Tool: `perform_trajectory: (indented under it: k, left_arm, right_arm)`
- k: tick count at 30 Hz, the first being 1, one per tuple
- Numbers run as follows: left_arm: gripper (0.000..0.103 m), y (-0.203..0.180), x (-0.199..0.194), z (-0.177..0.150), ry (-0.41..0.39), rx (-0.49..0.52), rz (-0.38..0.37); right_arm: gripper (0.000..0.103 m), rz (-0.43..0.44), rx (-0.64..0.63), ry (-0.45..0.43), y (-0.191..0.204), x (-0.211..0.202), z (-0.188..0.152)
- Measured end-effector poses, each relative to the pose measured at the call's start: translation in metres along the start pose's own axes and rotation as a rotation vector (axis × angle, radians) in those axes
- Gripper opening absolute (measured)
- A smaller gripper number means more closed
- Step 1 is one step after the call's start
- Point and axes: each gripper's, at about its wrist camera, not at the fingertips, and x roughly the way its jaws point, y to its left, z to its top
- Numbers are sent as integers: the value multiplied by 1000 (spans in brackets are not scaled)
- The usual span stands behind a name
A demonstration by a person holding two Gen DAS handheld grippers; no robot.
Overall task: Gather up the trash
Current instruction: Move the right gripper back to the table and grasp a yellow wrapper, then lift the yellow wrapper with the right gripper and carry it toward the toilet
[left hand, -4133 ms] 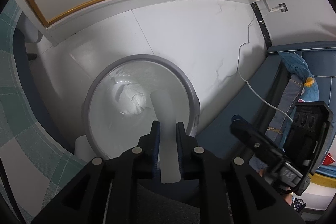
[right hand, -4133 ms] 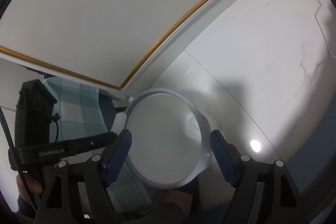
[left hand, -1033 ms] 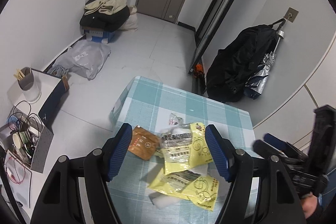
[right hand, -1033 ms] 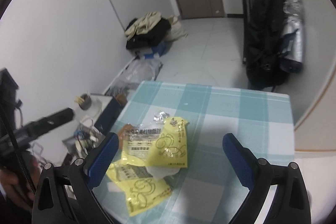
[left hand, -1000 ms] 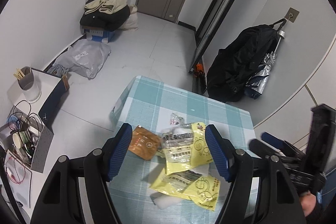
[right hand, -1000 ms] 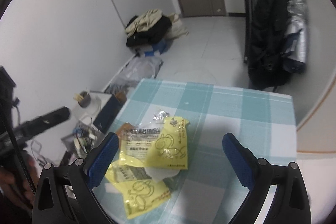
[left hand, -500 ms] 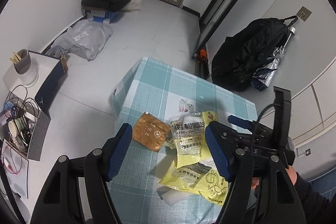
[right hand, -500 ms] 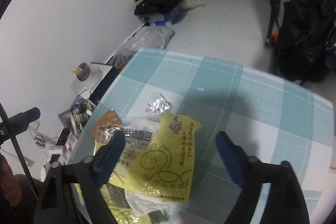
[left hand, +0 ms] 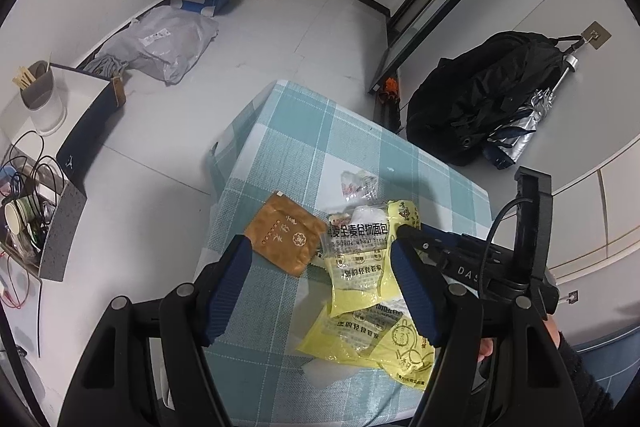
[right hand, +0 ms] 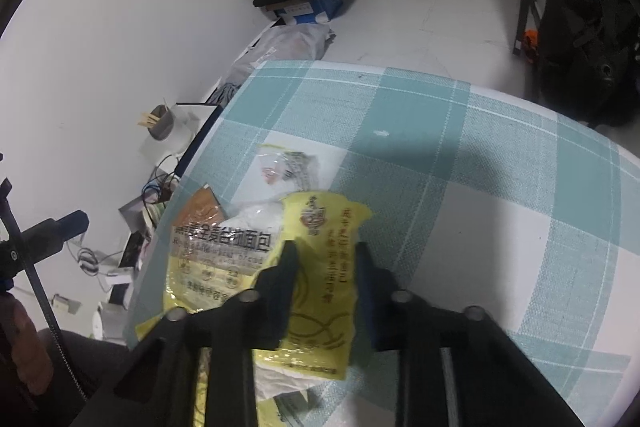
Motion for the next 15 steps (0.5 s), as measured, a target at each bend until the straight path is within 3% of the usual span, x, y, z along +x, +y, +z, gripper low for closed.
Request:
perform_trajectory:
  k: [5,15]
  left_arm:
    - [68,0,3,-1,14,-3,2]
    - [68,6,16,-5,71,6,-16]
  right_arm:
    - [8,7,-15,-31,2,-8,-1]
    - [2,82,-6,-112,1,-37,-3]
